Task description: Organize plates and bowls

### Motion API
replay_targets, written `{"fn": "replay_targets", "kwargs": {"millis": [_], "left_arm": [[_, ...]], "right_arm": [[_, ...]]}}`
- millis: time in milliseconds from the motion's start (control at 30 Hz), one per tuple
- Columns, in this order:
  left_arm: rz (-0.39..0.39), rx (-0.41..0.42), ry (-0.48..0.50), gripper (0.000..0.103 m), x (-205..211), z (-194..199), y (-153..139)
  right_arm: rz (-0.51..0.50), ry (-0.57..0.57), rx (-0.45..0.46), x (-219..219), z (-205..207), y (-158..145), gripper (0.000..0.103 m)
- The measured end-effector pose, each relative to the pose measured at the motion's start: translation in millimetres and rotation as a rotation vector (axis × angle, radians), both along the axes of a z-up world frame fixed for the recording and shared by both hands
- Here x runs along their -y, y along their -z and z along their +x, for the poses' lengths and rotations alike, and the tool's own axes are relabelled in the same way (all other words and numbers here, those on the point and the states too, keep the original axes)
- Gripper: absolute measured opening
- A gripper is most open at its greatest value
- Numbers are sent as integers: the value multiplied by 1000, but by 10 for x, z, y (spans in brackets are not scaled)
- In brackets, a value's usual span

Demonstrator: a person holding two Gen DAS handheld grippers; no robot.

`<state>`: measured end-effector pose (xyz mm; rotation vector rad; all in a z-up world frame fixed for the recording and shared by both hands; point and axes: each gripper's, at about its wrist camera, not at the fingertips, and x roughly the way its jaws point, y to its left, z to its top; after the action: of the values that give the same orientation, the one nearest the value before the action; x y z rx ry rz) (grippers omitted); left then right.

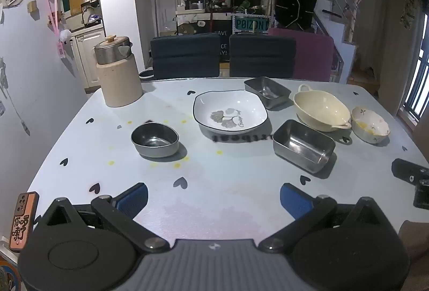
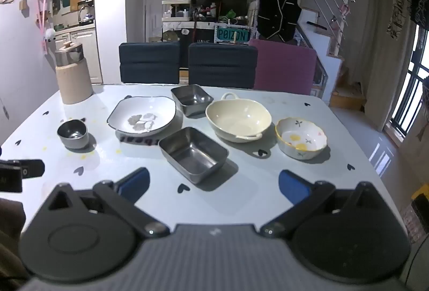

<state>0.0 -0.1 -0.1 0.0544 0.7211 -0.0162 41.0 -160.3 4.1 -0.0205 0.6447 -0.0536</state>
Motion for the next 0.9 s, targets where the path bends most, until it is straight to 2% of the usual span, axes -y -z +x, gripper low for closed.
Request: {"fn": "replay_targets", "kwargs": {"millis": [900], "left_arm": [[-12,0,2,103,36,-3,8]], "right_arm": [[-3,0,-1,0,2,1,103]]}}
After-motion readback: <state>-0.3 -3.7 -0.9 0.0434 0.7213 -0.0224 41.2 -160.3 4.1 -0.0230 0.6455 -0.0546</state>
